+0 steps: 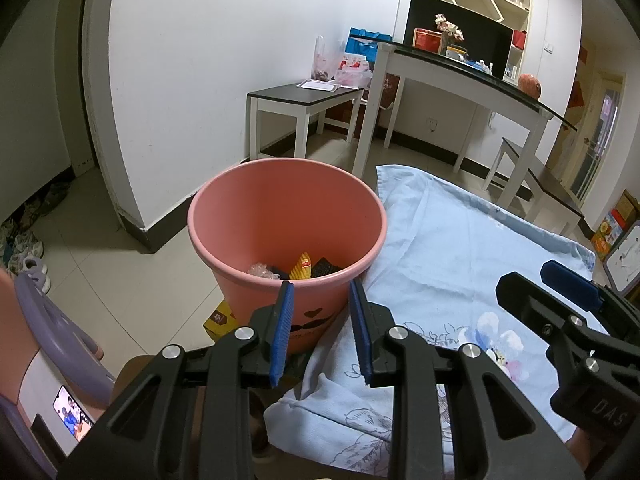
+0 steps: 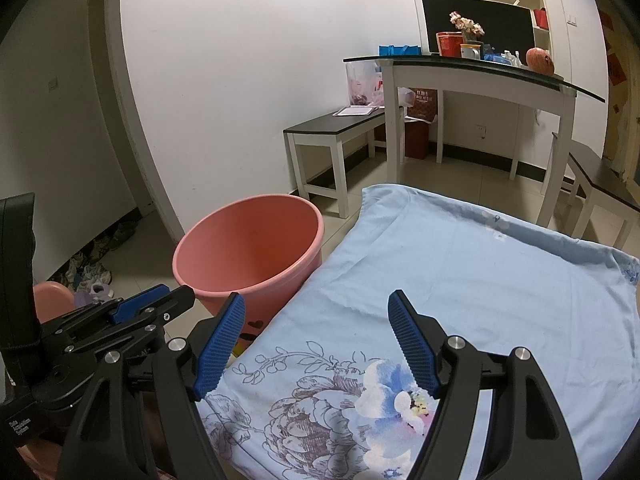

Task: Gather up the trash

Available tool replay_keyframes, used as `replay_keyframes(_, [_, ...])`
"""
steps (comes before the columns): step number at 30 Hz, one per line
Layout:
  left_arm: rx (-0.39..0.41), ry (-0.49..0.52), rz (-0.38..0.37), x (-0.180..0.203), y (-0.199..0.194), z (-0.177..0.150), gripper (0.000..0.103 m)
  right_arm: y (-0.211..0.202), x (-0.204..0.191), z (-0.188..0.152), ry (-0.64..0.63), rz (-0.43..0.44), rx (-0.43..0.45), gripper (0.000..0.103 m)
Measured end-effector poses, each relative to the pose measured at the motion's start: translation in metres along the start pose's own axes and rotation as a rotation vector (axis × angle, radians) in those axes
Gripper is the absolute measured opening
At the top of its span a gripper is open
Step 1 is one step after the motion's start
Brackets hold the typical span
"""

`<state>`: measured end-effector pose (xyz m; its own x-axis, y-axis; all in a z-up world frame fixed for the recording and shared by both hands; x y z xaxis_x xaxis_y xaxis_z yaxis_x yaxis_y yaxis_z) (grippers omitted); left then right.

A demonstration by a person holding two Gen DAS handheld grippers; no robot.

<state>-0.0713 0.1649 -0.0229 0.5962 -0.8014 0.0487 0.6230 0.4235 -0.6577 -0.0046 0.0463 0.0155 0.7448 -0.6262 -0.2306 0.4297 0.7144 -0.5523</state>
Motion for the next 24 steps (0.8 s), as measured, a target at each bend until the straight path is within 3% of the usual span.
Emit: replay_keyframes(24, [0.01,-0.007,0.018,-0.0056,-0.0004,0.0004,0.028,-0.0029,0.002,-0.0014,0.005,-0.001,0.001,0.073])
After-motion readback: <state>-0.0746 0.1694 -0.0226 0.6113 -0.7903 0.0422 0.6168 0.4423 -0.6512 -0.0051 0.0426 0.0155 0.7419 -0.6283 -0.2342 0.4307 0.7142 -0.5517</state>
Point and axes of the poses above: each gripper's, at about its wrist camera, not at the fingertips, and y roughly the way its jaws point, x to its right, z to its top, the point moved 4 cm from there along y, roughly the way its jaws point, and after that the axes turned 8 degrees about z, right-handed, at the moved point
